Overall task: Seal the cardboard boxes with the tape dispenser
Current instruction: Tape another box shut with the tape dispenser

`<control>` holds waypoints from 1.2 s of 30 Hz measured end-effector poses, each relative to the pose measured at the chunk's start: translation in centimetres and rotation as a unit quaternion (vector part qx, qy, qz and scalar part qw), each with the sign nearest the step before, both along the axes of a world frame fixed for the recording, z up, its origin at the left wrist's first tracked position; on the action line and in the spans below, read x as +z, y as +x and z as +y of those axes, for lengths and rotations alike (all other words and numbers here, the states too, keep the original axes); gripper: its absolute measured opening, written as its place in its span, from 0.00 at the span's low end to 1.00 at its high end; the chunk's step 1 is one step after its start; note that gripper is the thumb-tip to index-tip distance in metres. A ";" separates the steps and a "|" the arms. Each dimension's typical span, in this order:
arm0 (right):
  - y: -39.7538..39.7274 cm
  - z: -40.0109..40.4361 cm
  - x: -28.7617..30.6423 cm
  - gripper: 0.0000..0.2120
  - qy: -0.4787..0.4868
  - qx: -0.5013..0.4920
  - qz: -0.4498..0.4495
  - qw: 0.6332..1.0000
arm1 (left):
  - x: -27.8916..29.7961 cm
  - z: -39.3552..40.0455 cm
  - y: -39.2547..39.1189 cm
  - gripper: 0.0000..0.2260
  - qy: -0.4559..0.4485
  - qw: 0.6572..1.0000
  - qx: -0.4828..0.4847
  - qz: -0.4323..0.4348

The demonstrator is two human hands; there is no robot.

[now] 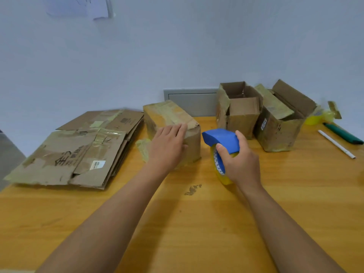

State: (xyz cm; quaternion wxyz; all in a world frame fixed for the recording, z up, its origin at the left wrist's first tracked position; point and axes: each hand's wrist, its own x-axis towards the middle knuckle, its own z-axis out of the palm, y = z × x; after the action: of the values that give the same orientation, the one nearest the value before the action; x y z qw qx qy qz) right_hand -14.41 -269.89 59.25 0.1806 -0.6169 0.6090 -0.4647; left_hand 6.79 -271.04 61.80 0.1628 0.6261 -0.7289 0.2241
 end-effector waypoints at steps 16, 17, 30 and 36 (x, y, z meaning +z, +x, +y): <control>0.1 -0.5 -0.5 0.34 -0.004 -0.021 0.029 0.999 | 1.6 -0.4 1.7 0.14 0.022 0.982 -0.099 0.161; 0.1 -0.6 -0.4 0.35 -0.002 -0.020 0.031 0.999 | 1.4 -0.3 1.7 0.14 0.012 0.981 -0.102 0.162; -0.9 -1.7 0.5 0.33 0.033 -0.004 -0.008 0.999 | 2.5 2.1 2.9 0.07 -0.068 0.976 -0.174 0.110; -2.5 -2.8 0.4 0.31 0.036 -0.014 -0.071 0.997 | 1.1 4.1 2.5 0.06 -0.074 0.969 -0.184 0.149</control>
State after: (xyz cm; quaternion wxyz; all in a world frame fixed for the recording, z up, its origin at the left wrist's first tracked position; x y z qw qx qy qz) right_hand -16.89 -272.65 59.67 0.2391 -0.5665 0.6197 -0.4877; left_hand 9.33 -266.97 62.86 0.3541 0.4942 -0.7801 0.1475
